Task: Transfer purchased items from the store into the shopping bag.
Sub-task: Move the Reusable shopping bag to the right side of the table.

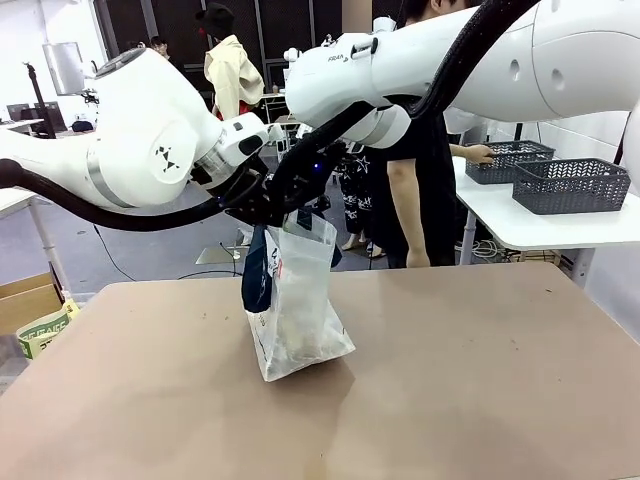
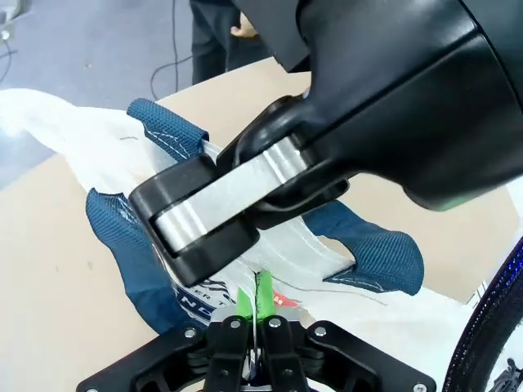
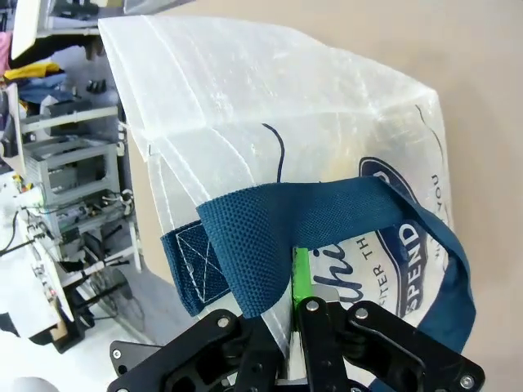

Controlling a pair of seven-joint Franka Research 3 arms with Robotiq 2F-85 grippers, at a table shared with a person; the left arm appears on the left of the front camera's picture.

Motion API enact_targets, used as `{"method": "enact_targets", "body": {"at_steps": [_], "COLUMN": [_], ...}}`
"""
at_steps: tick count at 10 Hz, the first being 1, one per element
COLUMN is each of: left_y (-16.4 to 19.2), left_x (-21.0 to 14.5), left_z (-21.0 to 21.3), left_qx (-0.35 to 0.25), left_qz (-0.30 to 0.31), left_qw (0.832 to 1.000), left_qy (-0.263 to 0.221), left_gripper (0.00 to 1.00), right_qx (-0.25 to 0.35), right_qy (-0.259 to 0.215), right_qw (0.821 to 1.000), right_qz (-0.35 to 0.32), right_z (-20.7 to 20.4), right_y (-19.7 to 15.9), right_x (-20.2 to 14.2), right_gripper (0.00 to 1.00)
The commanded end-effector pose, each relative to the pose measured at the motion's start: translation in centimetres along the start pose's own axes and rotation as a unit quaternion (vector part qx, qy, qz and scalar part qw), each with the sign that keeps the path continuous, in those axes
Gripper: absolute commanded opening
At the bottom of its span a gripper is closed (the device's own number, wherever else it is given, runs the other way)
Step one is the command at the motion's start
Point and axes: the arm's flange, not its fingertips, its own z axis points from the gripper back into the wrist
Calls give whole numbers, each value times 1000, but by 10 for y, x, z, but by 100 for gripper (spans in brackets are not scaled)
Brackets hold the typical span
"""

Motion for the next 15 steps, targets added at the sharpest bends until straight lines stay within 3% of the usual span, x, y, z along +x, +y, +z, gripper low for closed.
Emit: {"method": "enact_targets", "body": {"at_steps": [1, 2, 5, 6, 10, 14, 15], "left_y": [-4, -4, 2, 9, 26, 34, 29], "left_x": [0, 0, -4, -5, -9, -8, -8], "left_z": [0, 0, -6, -6, 11, 3, 8], "left_qx": [8, 8, 1, 45, 59, 23, 50], "left_qz": [2, 2, 0, 17, 20, 22, 19], "left_qw": [1000, 1000, 1000, 999, 998, 999, 998], "left_qy": [-2, -2, 8, 13, 18, 32, 22], "left_gripper": [0, 0, 0, 0, 0, 0, 0], "right_qx": [-46, 0, 0, -12, -29, -25, -21], "right_qy": [3, 0, 0, 0, -34, -46, -48], "right_qw": [999, 1000, 1000, 1000, 998, 995, 995], "right_qz": [15, 0, 0, 5, -52, -83, -87], "right_z": [-5, 0, 0, -3, 0, -4, -4], "right_y": [-5, 0, 0, -2, 9, 8, 8], "right_x": [-12, 0, 0, 0, -18, -17, -15], "right_gripper": [0, 0, 0, 0, 0, 0, 0]}}
